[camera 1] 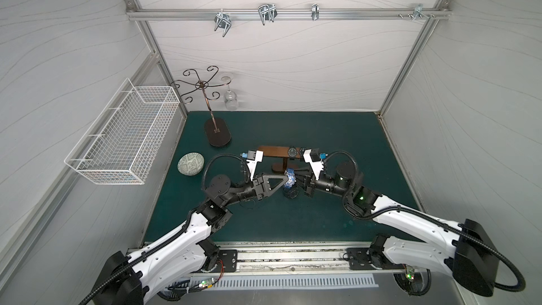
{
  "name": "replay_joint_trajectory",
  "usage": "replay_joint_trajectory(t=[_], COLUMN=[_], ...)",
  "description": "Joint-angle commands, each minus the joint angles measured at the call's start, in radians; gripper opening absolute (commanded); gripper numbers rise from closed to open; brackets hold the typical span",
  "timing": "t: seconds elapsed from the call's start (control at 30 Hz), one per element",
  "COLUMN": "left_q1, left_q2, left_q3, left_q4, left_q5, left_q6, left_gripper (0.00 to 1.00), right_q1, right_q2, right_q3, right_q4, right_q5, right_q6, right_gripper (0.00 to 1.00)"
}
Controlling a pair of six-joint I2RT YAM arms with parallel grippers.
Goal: Place watch on stand
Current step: Pick up the watch at the center of the board.
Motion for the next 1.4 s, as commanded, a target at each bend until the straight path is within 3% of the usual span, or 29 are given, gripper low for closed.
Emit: replay_joint_trajectory(t=[0.0, 0.17, 0.37, 0.43, 0.5, 0.6, 0.7, 0.8, 0.93, 1.0, 1.07, 1.27, 1.37], left_q1=[-0.001, 0.002, 0.002, 0.0, -0.001, -0.007, -0.073, -0.234, -0.397, -0.465, -0.494, -0.493, -0.485], left_q2=[-0.021, -0.098, -0.196, -0.233, -0.226, -0.156, -0.142, -0.124, 0.008, 0.031, 0.024, 0.03, 0.03], left_q3=[0.012, 0.106, 0.175, 0.207, 0.279, 0.382, 0.394, 0.401, 0.439, 0.435, 0.418, 0.44, 0.444], left_q4=[-0.034, -0.399, -0.633, -0.742, -0.912, -1.102, -1.121, -1.125, -1.157, -1.099, -1.022, -1.026, -0.988], left_q5=[-0.03, -0.045, -0.148, -0.231, -0.311, -0.375, -0.505, -0.727, -0.974, -1.038, -1.04, -1.057, -1.008], left_q6=[0.062, 0.28, 0.467, 0.519, 0.574, 0.707, 0.831, 0.949, 0.98, 0.979, 0.965, 0.864, 0.787], left_gripper=[0.25, 0.43, 0.6, 0.57, 0.47, 0.51, 0.6, 0.63, 0.66, 0.66, 0.65, 0.65, 0.69], right_q1=[0.011, 0.012, 0.011, 0.009, 0.008, 0.007, 0.006, 0.007, 0.006, 0.006, 0.006, 0.008, 0.008], right_q2=[-0.022, -0.041, -0.076, -0.083, -0.084, -0.081, -0.079, -0.082, -0.077, -0.068, -0.059, -0.064, -0.068], right_q3=[0.017, 0.065, 0.093, 0.098, 0.101, 0.108, 0.122, 0.139, 0.15, 0.15, 0.138, 0.106, 0.081], right_q4=[0.006, -0.167, -0.316, -0.34, -0.36, -0.397, -0.448, -0.505, -0.561, -0.579, -0.583, -0.56, -0.537], right_q5=[-0.015, 0.126, 0.29, 0.315, 0.325, 0.347, 0.37, 0.385, 0.426, 0.445, 0.461, 0.461, 0.452], right_q6=[-0.031, -0.084, -0.142, -0.147, -0.145, -0.135, -0.126, -0.108, -0.079, -0.066, -0.058, -0.049, -0.039], right_gripper=[0.0, 0.0, 0.0, 0.0, 0.0, 0.0, 0.0, 0.0, 0.0, 0.0, 0.0, 0.0, 0.0])
